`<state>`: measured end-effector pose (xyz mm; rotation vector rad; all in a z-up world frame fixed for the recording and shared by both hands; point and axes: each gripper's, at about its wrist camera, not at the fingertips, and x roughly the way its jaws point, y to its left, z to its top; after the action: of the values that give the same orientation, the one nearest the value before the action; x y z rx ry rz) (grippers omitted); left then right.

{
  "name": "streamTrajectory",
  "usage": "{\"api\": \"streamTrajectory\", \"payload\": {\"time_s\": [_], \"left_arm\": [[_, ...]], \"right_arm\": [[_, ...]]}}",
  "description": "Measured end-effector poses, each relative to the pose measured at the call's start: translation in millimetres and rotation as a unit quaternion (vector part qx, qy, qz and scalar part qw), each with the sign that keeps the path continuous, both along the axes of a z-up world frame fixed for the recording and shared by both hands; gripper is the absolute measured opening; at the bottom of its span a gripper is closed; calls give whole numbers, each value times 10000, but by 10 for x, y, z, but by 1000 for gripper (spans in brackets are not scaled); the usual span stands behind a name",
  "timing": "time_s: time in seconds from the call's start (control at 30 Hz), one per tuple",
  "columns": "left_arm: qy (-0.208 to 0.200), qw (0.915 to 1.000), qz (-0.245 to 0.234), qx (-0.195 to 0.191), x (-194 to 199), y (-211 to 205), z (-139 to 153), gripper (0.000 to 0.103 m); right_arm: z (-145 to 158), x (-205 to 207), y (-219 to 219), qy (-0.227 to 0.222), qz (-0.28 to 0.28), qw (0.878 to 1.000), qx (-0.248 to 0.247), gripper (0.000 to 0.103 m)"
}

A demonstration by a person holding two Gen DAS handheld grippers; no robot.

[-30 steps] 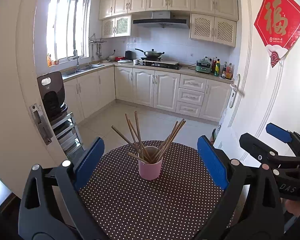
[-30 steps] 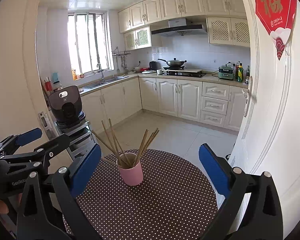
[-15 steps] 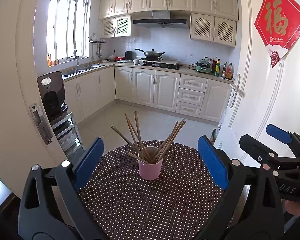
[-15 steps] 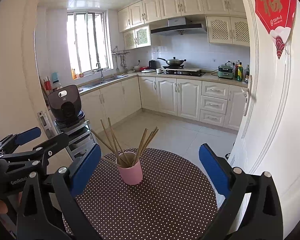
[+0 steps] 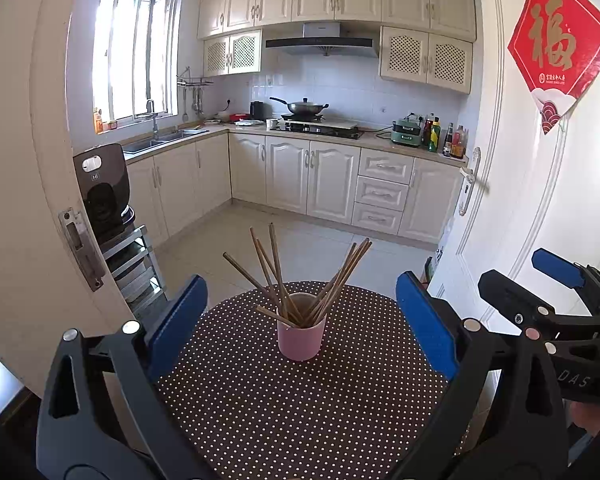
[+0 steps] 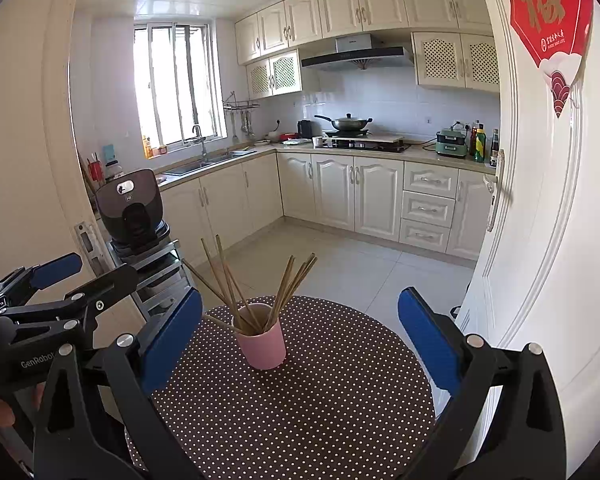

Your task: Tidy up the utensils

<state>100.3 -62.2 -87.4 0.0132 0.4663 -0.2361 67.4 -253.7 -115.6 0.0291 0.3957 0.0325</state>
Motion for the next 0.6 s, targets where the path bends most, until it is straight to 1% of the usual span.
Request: {"api": "streamTrajectory", "payload": {"time_s": [0.6], "left_arm": [[5, 10000, -65, -22, 73, -69, -10, 94]], "right_arm": [[-26, 24, -36, 21, -115, 9999, -4, 95]]}}
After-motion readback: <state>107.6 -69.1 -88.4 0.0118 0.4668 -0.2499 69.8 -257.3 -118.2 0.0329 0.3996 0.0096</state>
